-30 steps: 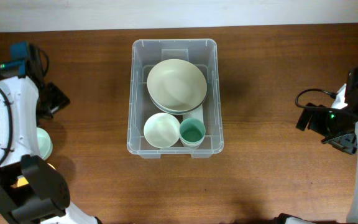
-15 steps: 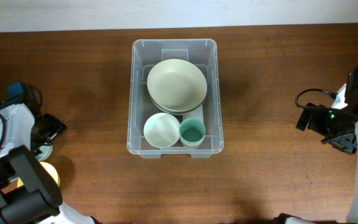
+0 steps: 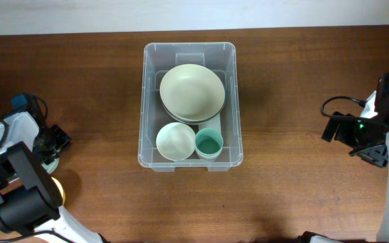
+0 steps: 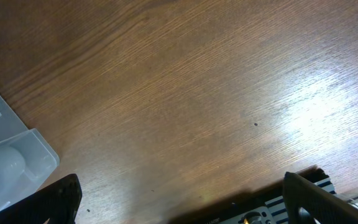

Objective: Pack container
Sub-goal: 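Move the left gripper to the light green bowl and grasp its rim, then lift the green bowl with the left gripper and place it in the bin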

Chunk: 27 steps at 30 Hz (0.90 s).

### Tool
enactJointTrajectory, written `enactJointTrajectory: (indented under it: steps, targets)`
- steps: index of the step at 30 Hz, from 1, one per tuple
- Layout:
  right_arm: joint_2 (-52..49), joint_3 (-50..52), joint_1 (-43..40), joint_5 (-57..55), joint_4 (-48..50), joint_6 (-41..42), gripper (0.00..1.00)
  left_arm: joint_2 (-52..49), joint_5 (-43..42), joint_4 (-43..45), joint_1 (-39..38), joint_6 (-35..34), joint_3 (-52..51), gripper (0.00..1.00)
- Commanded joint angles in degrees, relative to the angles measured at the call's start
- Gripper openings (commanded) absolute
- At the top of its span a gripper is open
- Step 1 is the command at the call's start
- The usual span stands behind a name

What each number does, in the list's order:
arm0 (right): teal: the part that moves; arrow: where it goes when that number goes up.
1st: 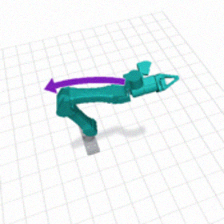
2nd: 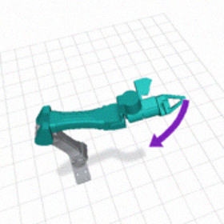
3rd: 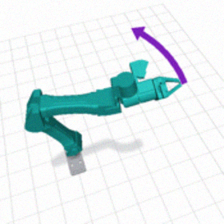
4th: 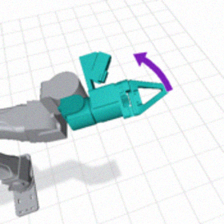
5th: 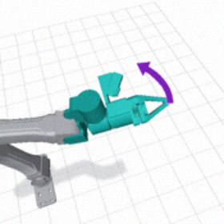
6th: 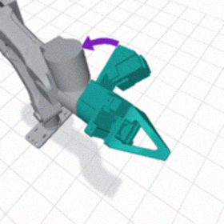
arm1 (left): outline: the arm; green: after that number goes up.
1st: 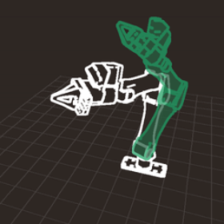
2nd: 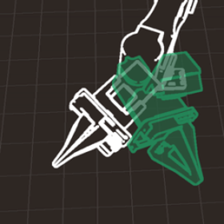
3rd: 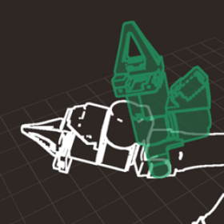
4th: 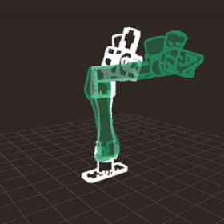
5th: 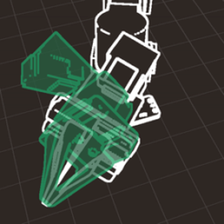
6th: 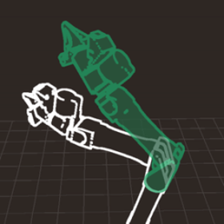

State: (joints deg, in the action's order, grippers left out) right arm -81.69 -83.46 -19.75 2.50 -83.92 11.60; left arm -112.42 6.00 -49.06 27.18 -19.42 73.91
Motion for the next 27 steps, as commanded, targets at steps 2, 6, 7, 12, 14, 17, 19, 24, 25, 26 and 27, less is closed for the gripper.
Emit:
enactJointTrajectory:
  steps: [2, 6, 7, 12, 14, 17, 19, 24, 25, 26, 27]
  targets:
    - [0.7, -0.9, -0.2, -0.1, 0.0, -0.3, 0.99, -0.4, -1.6, -0.9, 0.1, 1.8, 0.7, 0.25]
    - [0.7, -0.9, -0.2, -0.1, 0.0, -0.3, 0.99, -0.4, -2.4, -4.7, -0.4, 1.8, 4.5, 0.05]
    - [0.7, -0.9, -0.2, -0.1, 0.0, -0.3, 0.99, -0.4, -2.4, -6.0, -0.6, 1.8, 5.9, 0.0]
    - [0.7, -0.9, -0.2, -0.1, 0.0, -0.3, 0.99, 1.2, -3.5, -12.4, -3.4, 2.4, 13.8, 0.0]
    - [0.7, -0.9, -0.2, -0.1, 0.0, -0.3, 0.99, 2.9, -3.5, -14.5, -5.1, 2.4, 16.8, 0.01]
    - [0.7, -0.9, -0.2, -0.1, 0.0, -0.3, 0.99, 6.4, -3.7, -17.6, -8.8, 2.4, 20.9, 0.01]
    - [0.7, -0.9, -0.2, -0.1, 0.0, -0.3, 0.99, 9.0, -4.2, -19.5, -11.9, 2.5, 23.0, 0.01]
    - [0.7, -0.9, -0.2, -0.1, 0.1, -0.3, 0.99, 16.1, -5.2, -22.8, -23.0, 3.1, 24.9, 0.0]
    - [0.7, -0.9, -0.2, -0.1, 0.2, -0.3, 0.99, 17.5, -5.2, -23.3, -26.0, 3.0, 24.9, 0.01]
    - [0.7, -0.9, -0.2, -0.1, 0.2, -0.3, 0.99, 18.4, -5.2, -23.7, -28.1, 3.0, 24.9, 0.01]
    - [0.7, -0.9, -0.2, -0.1, 0.2, -0.3, 0.99, 19.6, -5.2, -24.2, -32.0, 3.0, 24.9, 0.01]
